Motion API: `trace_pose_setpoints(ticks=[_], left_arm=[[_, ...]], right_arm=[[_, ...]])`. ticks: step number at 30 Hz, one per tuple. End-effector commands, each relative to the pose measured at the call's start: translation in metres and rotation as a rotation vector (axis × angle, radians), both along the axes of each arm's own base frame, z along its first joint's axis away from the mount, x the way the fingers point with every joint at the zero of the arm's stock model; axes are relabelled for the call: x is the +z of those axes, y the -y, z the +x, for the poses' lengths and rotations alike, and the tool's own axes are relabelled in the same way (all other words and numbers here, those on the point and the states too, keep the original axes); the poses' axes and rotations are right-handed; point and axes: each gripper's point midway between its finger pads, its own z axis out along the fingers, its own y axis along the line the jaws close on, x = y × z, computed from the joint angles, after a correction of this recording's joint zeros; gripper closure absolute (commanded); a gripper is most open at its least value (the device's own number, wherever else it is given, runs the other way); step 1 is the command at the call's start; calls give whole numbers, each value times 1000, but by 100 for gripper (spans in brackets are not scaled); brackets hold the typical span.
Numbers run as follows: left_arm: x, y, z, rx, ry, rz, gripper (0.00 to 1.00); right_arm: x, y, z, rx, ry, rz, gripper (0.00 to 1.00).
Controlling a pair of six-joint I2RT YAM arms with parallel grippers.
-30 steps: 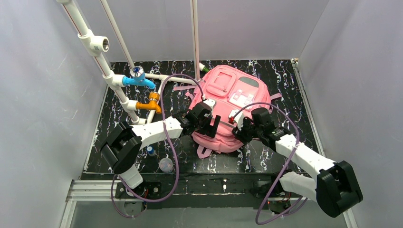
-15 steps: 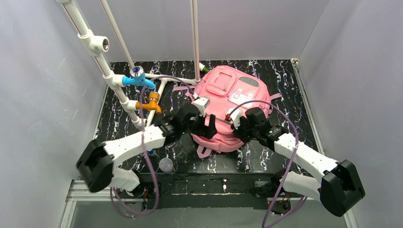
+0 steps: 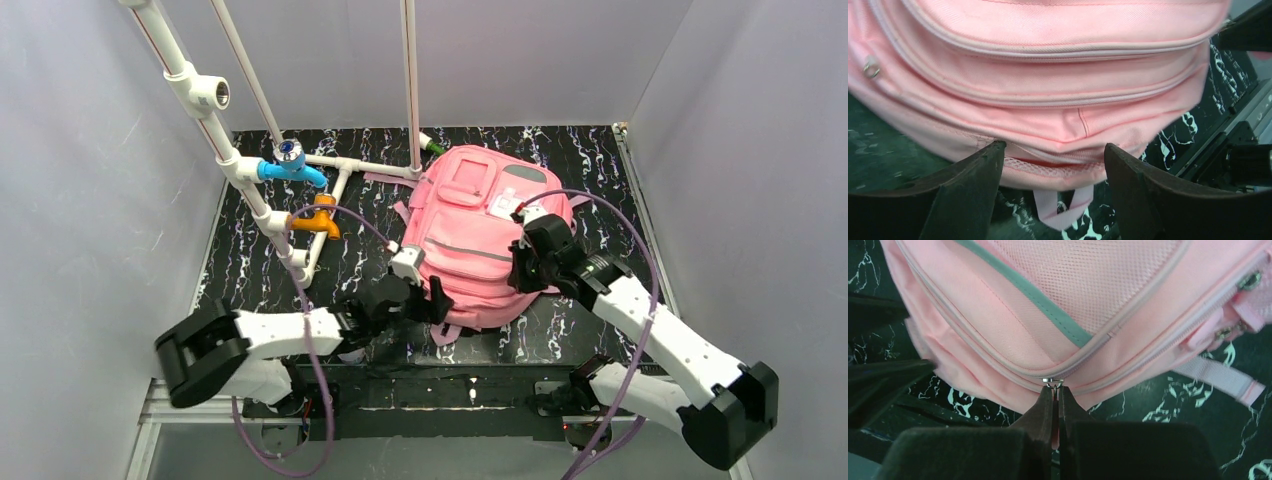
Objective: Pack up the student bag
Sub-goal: Unzip the student bag at the center of the board.
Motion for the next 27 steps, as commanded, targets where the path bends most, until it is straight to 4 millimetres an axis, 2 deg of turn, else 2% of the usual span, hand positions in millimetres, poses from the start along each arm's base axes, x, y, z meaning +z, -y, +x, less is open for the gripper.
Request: trace_pose_setpoints(ticks=[1, 2, 4, 7, 10, 12, 14, 16, 20, 21, 25, 27], left_arm=[[-1, 41, 11, 66, 73, -118, 35], [-6, 52, 11, 66, 91, -117, 42], [-11, 87, 0, 16, 102, -132, 50], [-9, 135, -12, -45, 129, -147, 51], [4, 169, -21, -105, 152, -186, 51], [14, 173, -23, -129, 181, -189, 51], [23, 166, -27, -155, 207, -185, 48], [32, 150, -42, -226, 217, -179, 38], [46, 105, -68, -299, 188, -185, 28], [51, 94, -73, -305, 182, -189, 24], [74, 64, -85, -351, 181, -102, 19], [84, 40, -75, -255, 192, -93, 17]], right_arm=[[15, 35, -36, -202, -95, -13, 99], [20, 41, -39, -217, -90, -26, 99], [28, 47, -44, -226, -83, -23, 99], [32, 51, -53, -236, -111, -30, 99], [19, 31, -69, -243, -243, 62, 99], [8, 11, -82, -215, -339, 150, 99], [1, 8, -81, -226, -342, 174, 99], [-4, 6, -83, -213, -356, 174, 99], [-6, -8, -87, -121, -392, 146, 99], [-3, -15, -85, -113, -382, 155, 99], [10, -72, -90, -54, -371, 267, 99], [11, -91, -93, -61, -396, 282, 99]])
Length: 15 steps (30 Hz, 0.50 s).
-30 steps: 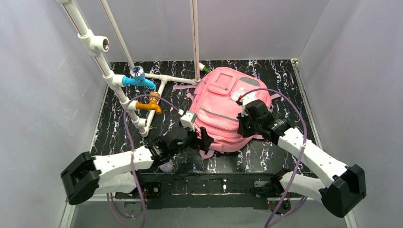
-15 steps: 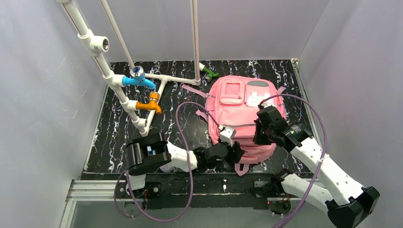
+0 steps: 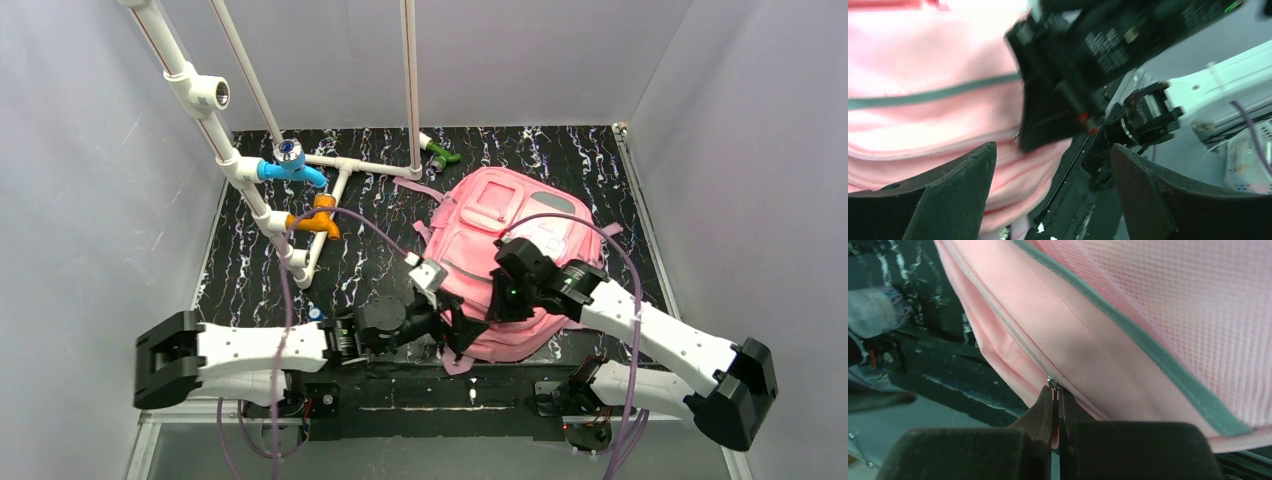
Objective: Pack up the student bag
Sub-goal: Unzip the student bag at the center of the board.
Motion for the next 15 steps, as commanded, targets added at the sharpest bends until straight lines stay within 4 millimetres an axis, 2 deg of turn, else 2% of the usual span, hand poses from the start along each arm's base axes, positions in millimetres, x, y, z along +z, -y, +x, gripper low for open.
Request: trace_pose_setpoints(ticks=[1, 2, 4, 5, 9, 12, 15], left_arm=[[11, -53, 15, 166, -7, 78, 15], [-3, -78, 29, 319, -63, 125, 15], [-32, -123, 43, 548, -176, 206, 15], [-38, -129, 45, 584, -199, 208, 13], [-44, -128, 42, 666, -372, 54, 15], [-55, -145, 43, 830, -546, -1, 18], [-53, -139, 54, 889, -646, -58, 15]], right_arm=[[28, -64, -12, 14, -68, 175, 99], [26, -60, -8, -15, -58, 148, 99], [24, -45, 6, -117, -14, 80, 99], [25, -44, 8, -124, -4, 83, 99], [24, -50, 5, -136, -45, 129, 99], [24, -41, 3, -160, -56, 106, 99], [34, -41, 5, -182, -36, 144, 99]])
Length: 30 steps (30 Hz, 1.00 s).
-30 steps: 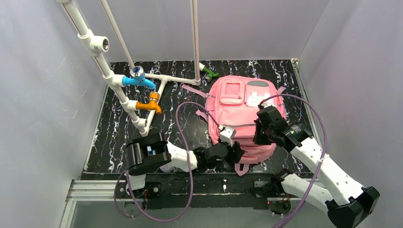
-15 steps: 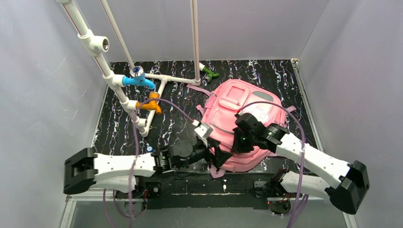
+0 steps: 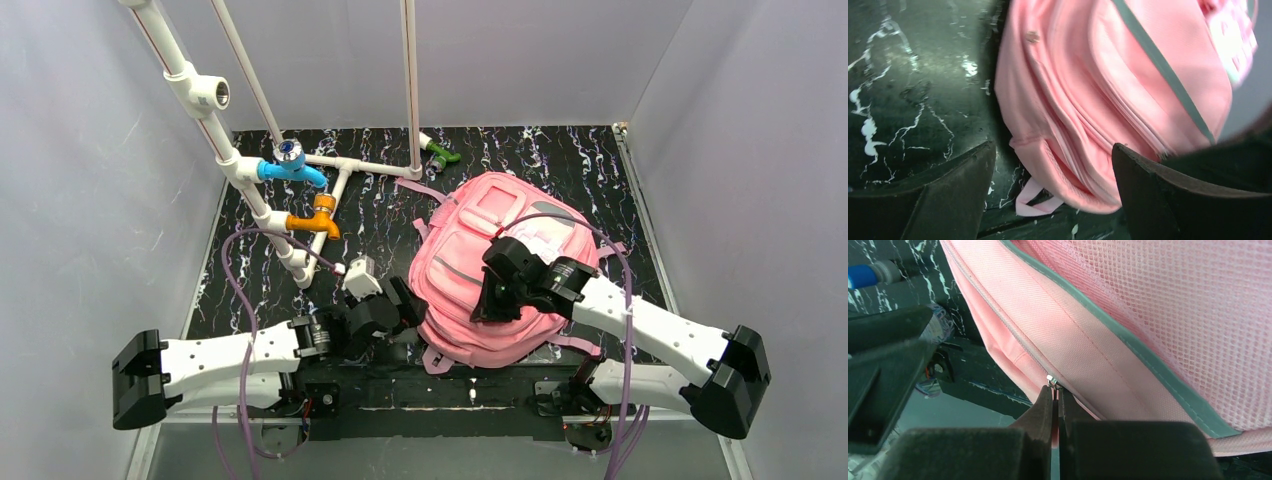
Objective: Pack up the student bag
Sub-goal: Unzip the student bag at the center of the board.
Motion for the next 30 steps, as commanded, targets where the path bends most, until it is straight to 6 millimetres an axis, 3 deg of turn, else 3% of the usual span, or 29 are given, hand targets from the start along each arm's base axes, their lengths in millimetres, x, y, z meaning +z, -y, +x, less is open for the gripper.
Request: trace_pose_setpoints(ticks=[1, 4, 7, 9, 12, 16, 18, 24, 27, 29, 30], left_arm=[[-4, -12, 20, 281, -161, -115, 17], [-28, 4, 25, 273, -211, -122, 22], [-53, 23, 30, 260, -231, -227, 37], [-58, 34, 34, 229, -202, -246, 47], [-42, 59, 42, 150, -130, -284, 57], [-23, 87, 47, 99, -17, -395, 91], [-16, 100, 44, 83, 16, -404, 100], [9, 131, 31, -21, 149, -514, 100], [27, 128, 26, -54, 225, -590, 100], [41, 127, 23, -91, 282, -581, 100], [43, 127, 20, -95, 292, -567, 100]], right_arm=[[26, 1, 10, -81, 45, 61, 99], [31, 3, 7, -61, 27, 34, 99], [34, 5, 3, -50, 2, 13, 99], [36, 2, 0, -47, -11, 36, 99], [38, -5, -5, -44, -45, 74, 99], [47, -25, -8, -57, -98, 160, 99], [54, -43, -6, -76, -104, 219, 99], [54, -91, -4, -69, -141, 234, 99], [49, -88, -5, -104, -145, 204, 99], [30, -75, -10, -153, -169, 178, 99], [30, -77, -8, -177, -168, 205, 99]])
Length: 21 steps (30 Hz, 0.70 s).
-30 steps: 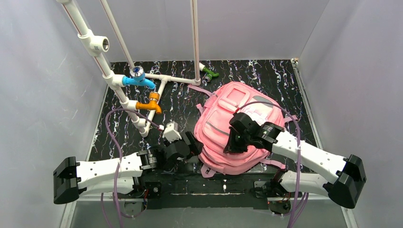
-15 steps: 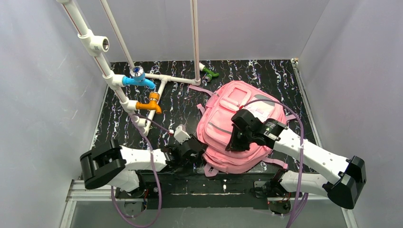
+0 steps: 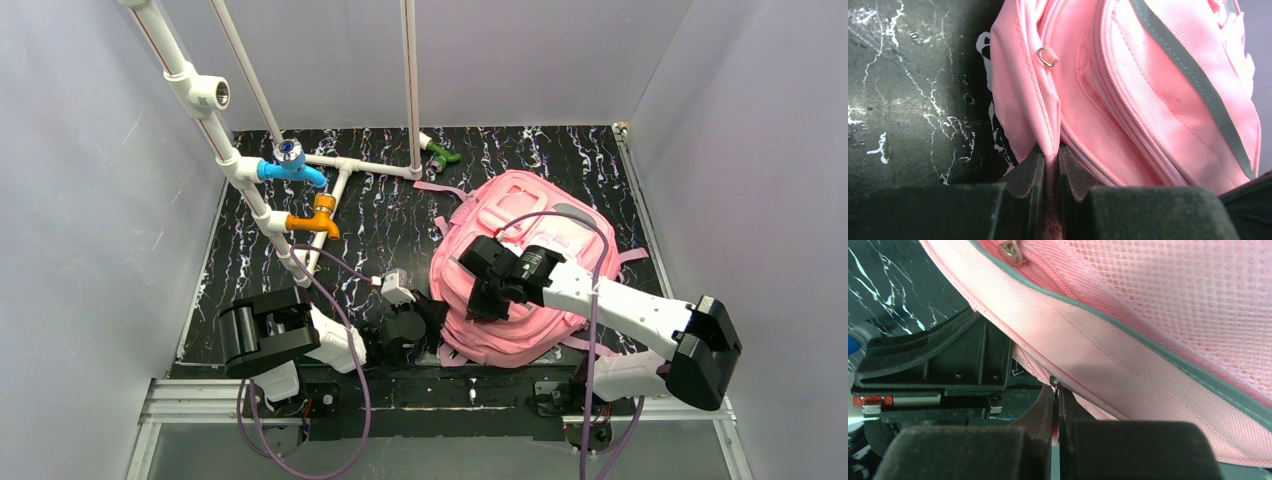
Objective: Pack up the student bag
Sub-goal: Unzip the student bag at the center of the board.
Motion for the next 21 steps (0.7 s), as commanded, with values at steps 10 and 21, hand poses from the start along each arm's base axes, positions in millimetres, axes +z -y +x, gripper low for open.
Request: trace_pose_setpoints(ticks=[10, 21], left_arm=[[94, 34, -32, -206, 273, -214, 100], [90, 47, -44, -266, 306, -186, 100]], right_arm=[[92, -127, 25, 39, 30, 421, 99], [107, -170, 133, -303, 100, 552, 99]])
